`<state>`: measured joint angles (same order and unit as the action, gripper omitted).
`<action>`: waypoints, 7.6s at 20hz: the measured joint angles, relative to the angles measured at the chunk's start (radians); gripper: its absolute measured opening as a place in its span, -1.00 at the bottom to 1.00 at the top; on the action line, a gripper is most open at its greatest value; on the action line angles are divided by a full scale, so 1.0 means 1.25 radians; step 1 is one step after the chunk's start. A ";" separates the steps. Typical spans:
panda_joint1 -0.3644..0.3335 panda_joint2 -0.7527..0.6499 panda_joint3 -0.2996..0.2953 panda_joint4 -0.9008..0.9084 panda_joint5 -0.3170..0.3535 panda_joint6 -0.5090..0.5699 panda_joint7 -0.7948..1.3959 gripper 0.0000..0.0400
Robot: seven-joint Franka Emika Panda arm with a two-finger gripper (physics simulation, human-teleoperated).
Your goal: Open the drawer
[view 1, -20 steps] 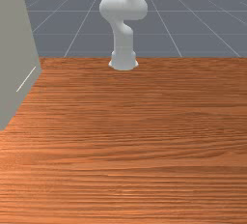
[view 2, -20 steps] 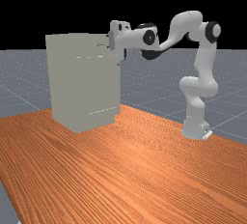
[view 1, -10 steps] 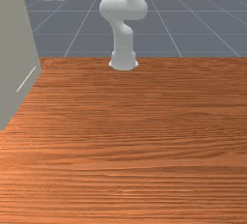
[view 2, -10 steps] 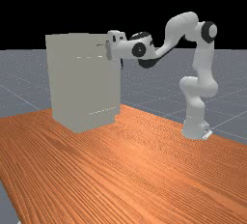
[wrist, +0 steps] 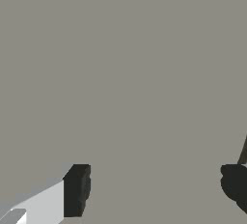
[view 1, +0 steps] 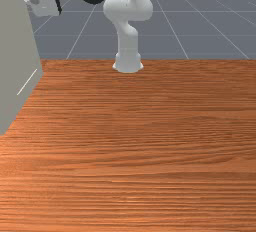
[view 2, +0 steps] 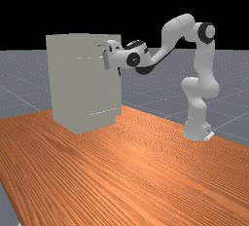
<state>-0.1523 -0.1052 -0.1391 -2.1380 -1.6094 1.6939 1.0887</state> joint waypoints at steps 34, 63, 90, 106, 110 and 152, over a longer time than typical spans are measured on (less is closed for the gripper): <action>0.029 -0.057 -0.031 0.015 -0.029 0.106 -0.003 -0.87; 0.044 -0.131 0.158 -0.087 -0.074 0.027 0.106 -0.91; 0.231 -0.488 0.218 0.018 0.258 0.021 0.155 -1.00; 0.291 -0.663 -0.037 0.008 0.467 0.033 0.080 -1.00; 0.317 -0.697 -0.098 -0.043 0.497 0.094 0.117 -1.00; 0.349 -0.837 -0.265 -0.180 0.465 0.343 0.172 1.00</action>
<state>0.2842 -1.1513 -0.4706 -2.3630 -1.0277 2.1222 1.3035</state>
